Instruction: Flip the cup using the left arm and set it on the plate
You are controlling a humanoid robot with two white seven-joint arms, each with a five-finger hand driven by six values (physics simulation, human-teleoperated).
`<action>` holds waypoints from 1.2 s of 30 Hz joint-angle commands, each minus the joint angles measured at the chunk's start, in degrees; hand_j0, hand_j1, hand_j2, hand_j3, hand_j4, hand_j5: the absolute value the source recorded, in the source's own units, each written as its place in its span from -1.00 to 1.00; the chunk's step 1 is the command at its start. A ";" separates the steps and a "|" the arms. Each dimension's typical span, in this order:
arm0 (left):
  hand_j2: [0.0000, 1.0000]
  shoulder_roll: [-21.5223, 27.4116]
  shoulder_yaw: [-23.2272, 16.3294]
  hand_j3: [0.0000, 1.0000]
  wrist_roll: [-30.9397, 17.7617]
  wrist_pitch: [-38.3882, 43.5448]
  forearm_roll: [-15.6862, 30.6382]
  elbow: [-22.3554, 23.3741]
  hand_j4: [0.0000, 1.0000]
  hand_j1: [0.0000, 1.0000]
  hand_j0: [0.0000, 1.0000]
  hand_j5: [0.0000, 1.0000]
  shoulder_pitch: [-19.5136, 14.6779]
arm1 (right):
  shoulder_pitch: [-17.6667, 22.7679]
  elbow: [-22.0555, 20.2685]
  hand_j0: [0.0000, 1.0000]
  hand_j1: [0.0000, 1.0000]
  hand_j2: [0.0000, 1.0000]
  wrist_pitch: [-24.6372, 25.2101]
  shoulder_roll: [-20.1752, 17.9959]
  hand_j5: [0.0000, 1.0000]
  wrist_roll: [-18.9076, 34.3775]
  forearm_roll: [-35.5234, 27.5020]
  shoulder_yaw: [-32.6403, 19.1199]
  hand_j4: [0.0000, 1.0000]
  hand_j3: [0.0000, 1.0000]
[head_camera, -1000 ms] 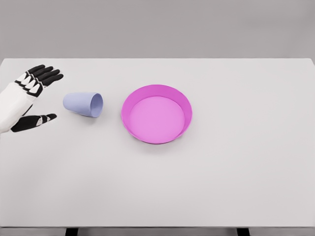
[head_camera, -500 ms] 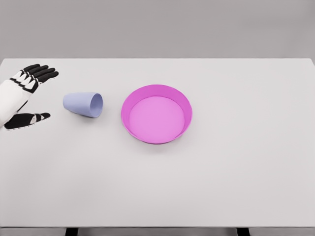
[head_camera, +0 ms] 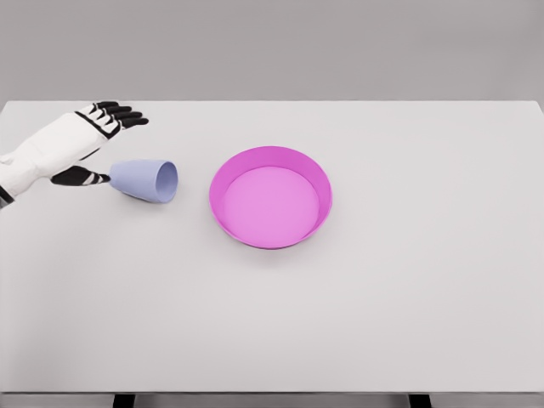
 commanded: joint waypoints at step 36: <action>1.00 -3.44 -14.13 1.00 0.00 0.02 7.43 11.59 1.00 1.00 1.00 1.00 -6.94 | 0.09 0.00 1.00 1.00 1.00 -0.01 0.00 1.00 0.01 0.01 -0.01 1.00 1.00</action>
